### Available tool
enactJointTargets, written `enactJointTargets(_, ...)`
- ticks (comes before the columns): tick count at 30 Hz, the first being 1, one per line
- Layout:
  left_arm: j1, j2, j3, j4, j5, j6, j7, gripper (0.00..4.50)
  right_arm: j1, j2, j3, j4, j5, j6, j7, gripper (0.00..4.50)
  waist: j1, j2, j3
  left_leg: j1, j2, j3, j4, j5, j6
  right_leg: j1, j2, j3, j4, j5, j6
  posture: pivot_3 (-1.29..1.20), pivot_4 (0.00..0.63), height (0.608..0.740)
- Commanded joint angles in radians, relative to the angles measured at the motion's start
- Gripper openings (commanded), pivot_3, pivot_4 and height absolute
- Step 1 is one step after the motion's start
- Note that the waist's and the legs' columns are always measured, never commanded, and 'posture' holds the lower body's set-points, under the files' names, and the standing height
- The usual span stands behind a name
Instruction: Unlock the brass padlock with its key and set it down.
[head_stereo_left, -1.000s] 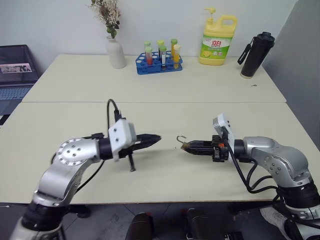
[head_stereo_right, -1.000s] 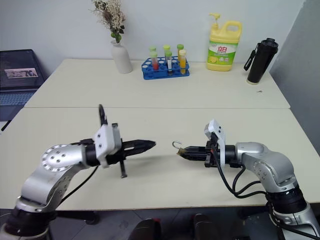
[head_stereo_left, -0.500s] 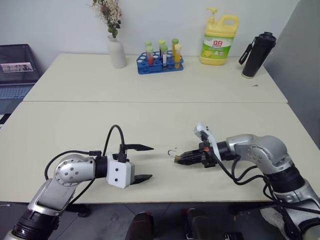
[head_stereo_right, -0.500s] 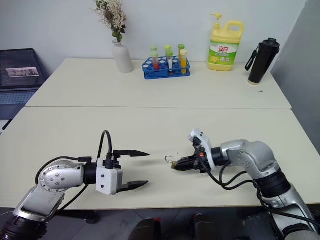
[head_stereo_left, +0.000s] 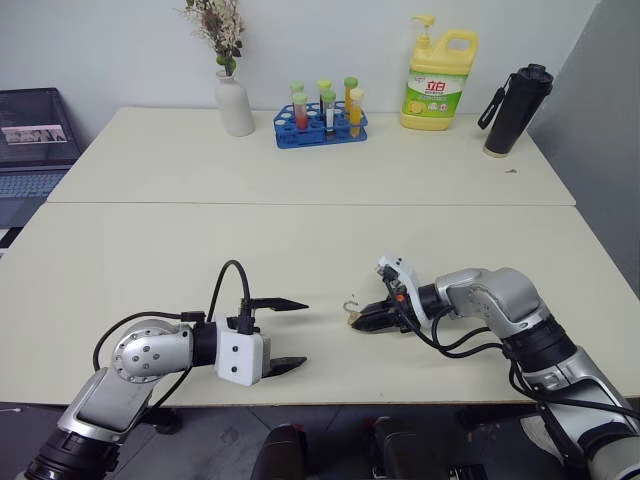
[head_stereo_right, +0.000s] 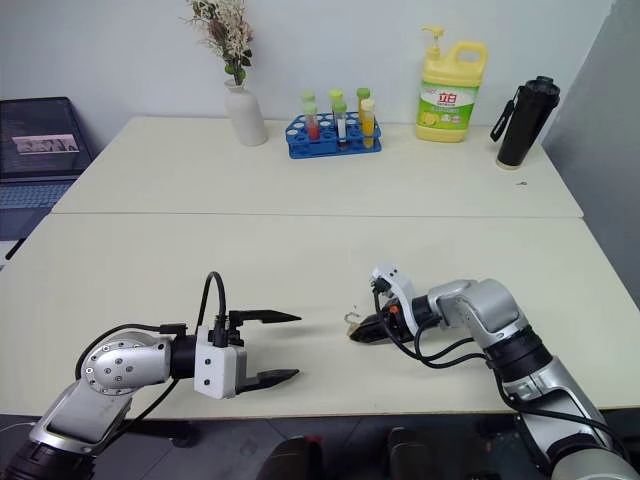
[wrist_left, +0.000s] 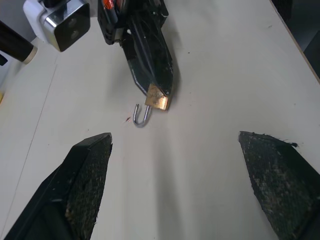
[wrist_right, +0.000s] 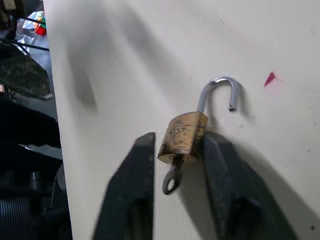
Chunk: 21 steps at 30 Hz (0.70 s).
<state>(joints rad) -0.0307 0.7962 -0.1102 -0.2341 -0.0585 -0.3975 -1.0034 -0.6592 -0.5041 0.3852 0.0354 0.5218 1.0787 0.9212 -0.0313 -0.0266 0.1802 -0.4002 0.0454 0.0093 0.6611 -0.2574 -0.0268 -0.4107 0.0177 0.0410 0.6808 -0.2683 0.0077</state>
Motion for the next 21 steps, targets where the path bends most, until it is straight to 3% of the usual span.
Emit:
enactJointTargets(1,0.008,-0.013,0.008,-0.037,-0.028,0.038,0.025,4.24,-0.010,-0.045,-0.016,-0.031,-0.041,-0.032,0.005,2.95,0.000,0.000,0.000,0.000,0.000,0.000,0.000,0.000,0.000,0.000,0.000,0.000,0.000,0.000,0.000,0.00,0.150,0.740)
enactJointTargets(4,0.019,-0.028,0.024,-0.071,-0.080,0.138,0.044,4.24,0.000,-0.098,-0.058,-0.068,-0.046,-0.061,0.014,4.04,0.003,0.000,0.000,0.000,0.000,0.000,0.000,0.000,0.000,0.000,0.000,0.000,0.000,0.000,0.000,0.00,0.150,0.740)
enactJointTargets(6,0.026,-0.028,0.043,-0.104,-0.127,0.246,0.060,4.24,0.020,-0.139,-0.080,-0.107,-0.062,-0.147,0.041,4.42,0.003,0.000,0.000,0.000,-0.001,0.000,0.001,0.000,0.000,0.000,-0.001,0.000,0.000,0.000,0.000,0.00,0.150,0.740)
enactJointTargets(8,0.032,-0.020,0.056,-0.130,-0.150,0.328,0.067,4.24,0.036,-0.166,-0.104,-0.141,-0.053,-0.175,0.063,4.42,0.001,0.000,0.000,0.000,-0.001,0.000,0.000,0.000,0.000,0.000,-0.001,0.000,0.000,0.000,0.000,0.00,0.150,0.740)
enactJointTargets(12,0.045,0.010,0.116,-0.177,-0.150,0.514,0.119,4.24,0.175,-0.239,-0.190,-0.270,-0.136,-0.526,0.099,4.42,0.001,0.000,0.000,0.000,0.000,-0.001,-0.001,0.000,0.000,0.000,0.001,-0.001,0.000,0.000,0.000,0.00,0.150,0.740)
enactJointTargets(18,0.094,0.044,0.203,-0.203,-0.211,0.584,0.084,4.24,0.332,-0.272,-0.310,-0.359,-0.083,-0.667,0.161,4.42,0.000,0.000,0.000,0.001,0.000,-0.001,-0.001,0.000,0.000,0.001,0.001,0.000,0.000,-0.001,0.000,0.00,0.150,0.740)
enactJointTargets(21,0.112,0.063,0.237,-0.205,-0.229,0.592,0.067,4.24,0.387,-0.324,-0.319,-0.351,-0.141,-0.770,0.203,4.42,0.001,0.000,0.000,0.001,0.000,-0.001,-0.001,0.000,0.000,0.001,0.000,0.000,0.000,-0.001,0.000,0.00,0.150,0.740)
